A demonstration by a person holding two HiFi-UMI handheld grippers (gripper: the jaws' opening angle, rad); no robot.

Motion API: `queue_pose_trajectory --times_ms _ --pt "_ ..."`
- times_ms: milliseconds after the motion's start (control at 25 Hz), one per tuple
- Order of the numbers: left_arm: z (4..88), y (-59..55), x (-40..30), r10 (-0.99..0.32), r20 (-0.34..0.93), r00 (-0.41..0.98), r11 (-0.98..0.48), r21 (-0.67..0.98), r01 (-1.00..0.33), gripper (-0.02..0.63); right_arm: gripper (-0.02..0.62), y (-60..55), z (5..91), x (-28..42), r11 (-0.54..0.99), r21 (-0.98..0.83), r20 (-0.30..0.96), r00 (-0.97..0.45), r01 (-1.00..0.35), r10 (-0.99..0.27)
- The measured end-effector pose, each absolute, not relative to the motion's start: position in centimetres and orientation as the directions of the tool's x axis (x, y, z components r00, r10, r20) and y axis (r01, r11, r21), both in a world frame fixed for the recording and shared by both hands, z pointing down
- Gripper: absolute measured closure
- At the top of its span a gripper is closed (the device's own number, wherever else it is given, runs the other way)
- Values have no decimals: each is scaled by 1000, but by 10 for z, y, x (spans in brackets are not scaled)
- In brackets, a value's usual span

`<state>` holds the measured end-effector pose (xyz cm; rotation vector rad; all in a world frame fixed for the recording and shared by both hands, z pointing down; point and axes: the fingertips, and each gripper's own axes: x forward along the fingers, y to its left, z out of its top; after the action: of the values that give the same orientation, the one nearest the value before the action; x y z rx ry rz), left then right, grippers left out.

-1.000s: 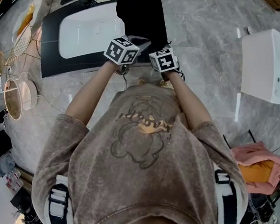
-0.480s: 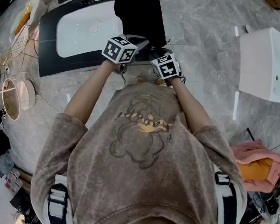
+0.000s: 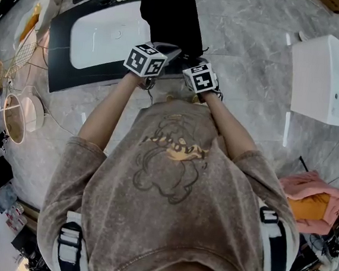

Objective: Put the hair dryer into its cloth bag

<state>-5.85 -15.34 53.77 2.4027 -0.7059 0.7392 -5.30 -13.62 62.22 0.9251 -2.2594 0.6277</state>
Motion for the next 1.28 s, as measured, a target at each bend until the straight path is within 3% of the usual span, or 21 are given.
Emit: queue_pose_trajectory --times_ms 800,1280 --pt "535 -154 -60 -313 615 724 -730 332 -597 586 523 -158 623 -50 608 -158 702 -521 -778 -485" --pt "564 -148 -60 -284 642 712 -715 353 -604 586 552 -122 599 3 576 -196 667 -538 -794 -515"
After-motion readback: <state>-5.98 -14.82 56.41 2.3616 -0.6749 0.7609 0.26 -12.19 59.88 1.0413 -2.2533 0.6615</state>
